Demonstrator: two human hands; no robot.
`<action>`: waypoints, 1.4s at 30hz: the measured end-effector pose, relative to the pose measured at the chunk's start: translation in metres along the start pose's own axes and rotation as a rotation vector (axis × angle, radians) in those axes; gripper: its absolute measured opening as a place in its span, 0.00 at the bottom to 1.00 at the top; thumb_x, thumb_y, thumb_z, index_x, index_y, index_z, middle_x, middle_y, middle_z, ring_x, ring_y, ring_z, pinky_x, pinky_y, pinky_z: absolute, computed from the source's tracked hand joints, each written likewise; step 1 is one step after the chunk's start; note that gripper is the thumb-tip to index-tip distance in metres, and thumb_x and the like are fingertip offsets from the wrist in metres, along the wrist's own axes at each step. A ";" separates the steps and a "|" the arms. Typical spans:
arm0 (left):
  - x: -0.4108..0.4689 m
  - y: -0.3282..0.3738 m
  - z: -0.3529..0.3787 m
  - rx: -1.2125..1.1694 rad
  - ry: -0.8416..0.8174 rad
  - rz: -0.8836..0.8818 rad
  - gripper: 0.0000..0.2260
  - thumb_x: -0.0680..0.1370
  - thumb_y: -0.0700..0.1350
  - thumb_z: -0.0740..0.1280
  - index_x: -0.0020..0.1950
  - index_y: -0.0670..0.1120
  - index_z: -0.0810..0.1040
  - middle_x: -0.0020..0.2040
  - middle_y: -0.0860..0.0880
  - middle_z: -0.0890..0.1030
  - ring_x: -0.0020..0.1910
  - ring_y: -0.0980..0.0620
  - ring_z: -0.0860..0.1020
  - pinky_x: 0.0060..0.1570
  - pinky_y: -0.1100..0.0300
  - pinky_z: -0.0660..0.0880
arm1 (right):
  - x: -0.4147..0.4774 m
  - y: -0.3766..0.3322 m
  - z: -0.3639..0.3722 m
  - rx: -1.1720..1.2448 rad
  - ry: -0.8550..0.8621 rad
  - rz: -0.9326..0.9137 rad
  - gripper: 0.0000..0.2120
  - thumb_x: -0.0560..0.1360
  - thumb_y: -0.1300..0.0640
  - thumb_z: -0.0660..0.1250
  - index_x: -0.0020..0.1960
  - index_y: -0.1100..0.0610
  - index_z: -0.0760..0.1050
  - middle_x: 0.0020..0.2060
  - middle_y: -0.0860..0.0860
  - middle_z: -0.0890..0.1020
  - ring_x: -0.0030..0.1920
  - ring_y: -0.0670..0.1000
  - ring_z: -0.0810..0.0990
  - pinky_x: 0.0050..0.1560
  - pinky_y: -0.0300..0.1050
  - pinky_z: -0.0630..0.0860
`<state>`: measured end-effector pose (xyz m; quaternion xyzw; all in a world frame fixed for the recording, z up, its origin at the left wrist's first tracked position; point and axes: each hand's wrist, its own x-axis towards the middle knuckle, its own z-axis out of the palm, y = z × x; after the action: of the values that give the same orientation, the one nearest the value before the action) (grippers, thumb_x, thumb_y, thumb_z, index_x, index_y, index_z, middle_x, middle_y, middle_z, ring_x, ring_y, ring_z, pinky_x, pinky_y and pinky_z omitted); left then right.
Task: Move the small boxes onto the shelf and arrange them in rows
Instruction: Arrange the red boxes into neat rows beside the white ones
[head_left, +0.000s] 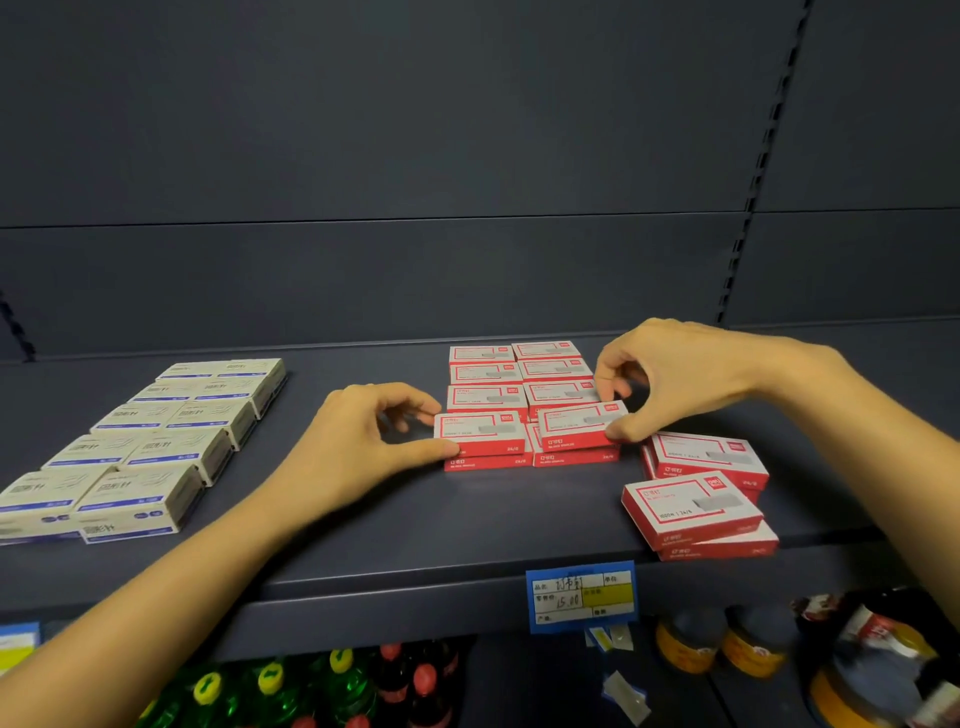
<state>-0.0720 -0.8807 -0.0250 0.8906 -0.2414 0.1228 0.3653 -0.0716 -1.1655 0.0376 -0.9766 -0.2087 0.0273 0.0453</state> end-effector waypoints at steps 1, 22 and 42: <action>0.000 0.000 0.001 0.003 0.006 0.004 0.12 0.64 0.51 0.76 0.45 0.53 0.82 0.41 0.58 0.83 0.40 0.59 0.75 0.40 0.72 0.69 | 0.001 0.000 0.000 -0.003 0.004 -0.003 0.14 0.66 0.43 0.71 0.45 0.51 0.76 0.38 0.43 0.79 0.37 0.42 0.77 0.33 0.34 0.68; -0.024 0.067 0.032 0.091 -0.061 0.330 0.19 0.67 0.64 0.67 0.50 0.53 0.80 0.48 0.59 0.81 0.51 0.62 0.75 0.55 0.60 0.72 | -0.066 0.023 -0.012 0.256 -0.025 -0.032 0.19 0.60 0.37 0.70 0.48 0.43 0.80 0.42 0.41 0.82 0.41 0.46 0.78 0.43 0.40 0.76; -0.016 0.080 0.046 0.068 -0.157 0.326 0.17 0.68 0.63 0.67 0.50 0.54 0.78 0.44 0.64 0.75 0.48 0.63 0.72 0.52 0.64 0.71 | -0.087 0.031 -0.003 0.143 -0.068 0.080 0.10 0.64 0.44 0.74 0.43 0.45 0.79 0.39 0.39 0.83 0.39 0.47 0.79 0.43 0.44 0.76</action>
<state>-0.1257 -0.9574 -0.0164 0.8583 -0.4062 0.1188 0.2902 -0.1385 -1.2295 0.0410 -0.9769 -0.1686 0.0769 0.1068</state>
